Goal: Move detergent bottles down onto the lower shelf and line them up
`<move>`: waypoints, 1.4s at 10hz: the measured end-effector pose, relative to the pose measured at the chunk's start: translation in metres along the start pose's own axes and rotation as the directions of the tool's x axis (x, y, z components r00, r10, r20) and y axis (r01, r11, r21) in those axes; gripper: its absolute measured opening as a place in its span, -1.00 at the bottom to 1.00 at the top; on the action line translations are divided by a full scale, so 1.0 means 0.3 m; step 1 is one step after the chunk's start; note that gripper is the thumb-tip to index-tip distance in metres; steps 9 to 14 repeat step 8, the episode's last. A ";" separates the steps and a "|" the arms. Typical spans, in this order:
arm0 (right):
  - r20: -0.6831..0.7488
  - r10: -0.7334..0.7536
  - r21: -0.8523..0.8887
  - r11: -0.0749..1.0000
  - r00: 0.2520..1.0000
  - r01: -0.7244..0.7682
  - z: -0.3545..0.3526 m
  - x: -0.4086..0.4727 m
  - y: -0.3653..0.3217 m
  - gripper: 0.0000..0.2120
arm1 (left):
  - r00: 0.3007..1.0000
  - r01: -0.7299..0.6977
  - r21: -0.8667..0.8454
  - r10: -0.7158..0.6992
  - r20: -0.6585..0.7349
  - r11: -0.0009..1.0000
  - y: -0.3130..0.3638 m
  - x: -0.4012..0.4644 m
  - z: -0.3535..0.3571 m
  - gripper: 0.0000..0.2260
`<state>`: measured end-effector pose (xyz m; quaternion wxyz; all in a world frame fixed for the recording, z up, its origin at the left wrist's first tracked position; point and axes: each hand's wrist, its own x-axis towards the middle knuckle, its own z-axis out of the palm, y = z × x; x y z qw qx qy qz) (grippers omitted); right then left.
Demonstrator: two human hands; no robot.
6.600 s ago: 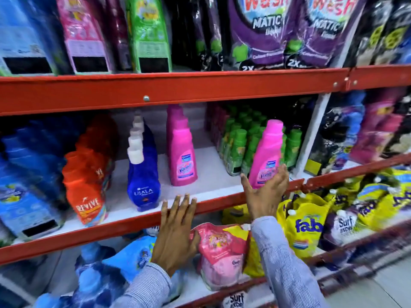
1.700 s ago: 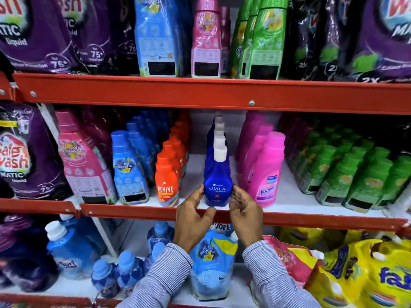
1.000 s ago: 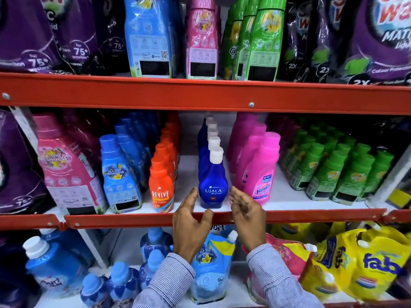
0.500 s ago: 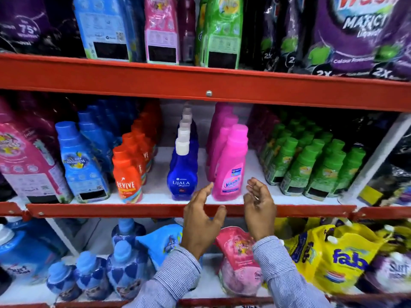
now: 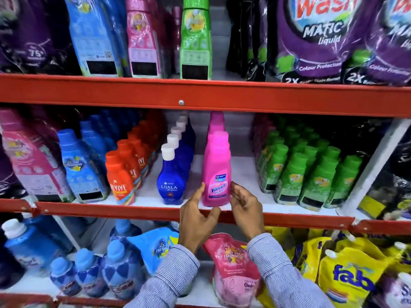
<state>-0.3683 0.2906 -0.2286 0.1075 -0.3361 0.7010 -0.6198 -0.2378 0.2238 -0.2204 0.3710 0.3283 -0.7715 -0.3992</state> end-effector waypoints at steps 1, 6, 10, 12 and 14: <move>0.011 -0.010 -0.002 1.000 1.000 0.010 -0.002 -0.009 -0.003 -0.60 | 1.000 0.010 0.007 -0.010 -0.006 1.000 0.003 0.004 -0.004 -0.29; -0.026 -0.044 -0.043 0.998 0.999 0.043 0.013 -0.027 -0.018 -0.63 | 1.000 0.001 -0.027 -0.002 -0.017 1.000 -0.067 0.033 -0.001 -0.25; -0.047 -0.056 -0.063 0.997 0.997 0.053 0.021 -0.037 -0.021 -0.61 | 1.000 0.005 -0.061 -0.003 0.028 0.998 -0.092 0.052 -0.002 -0.23; -0.047 -0.056 -0.063 0.997 0.997 0.053 0.021 -0.037 -0.021 -0.61 | 1.000 0.005 -0.061 -0.003 0.028 0.998 -0.092 0.052 -0.002 -0.23; -0.047 -0.056 -0.063 0.997 0.997 0.053 0.021 -0.037 -0.021 -0.61 | 1.000 0.005 -0.061 -0.003 0.028 0.998 -0.092 0.052 -0.002 -0.23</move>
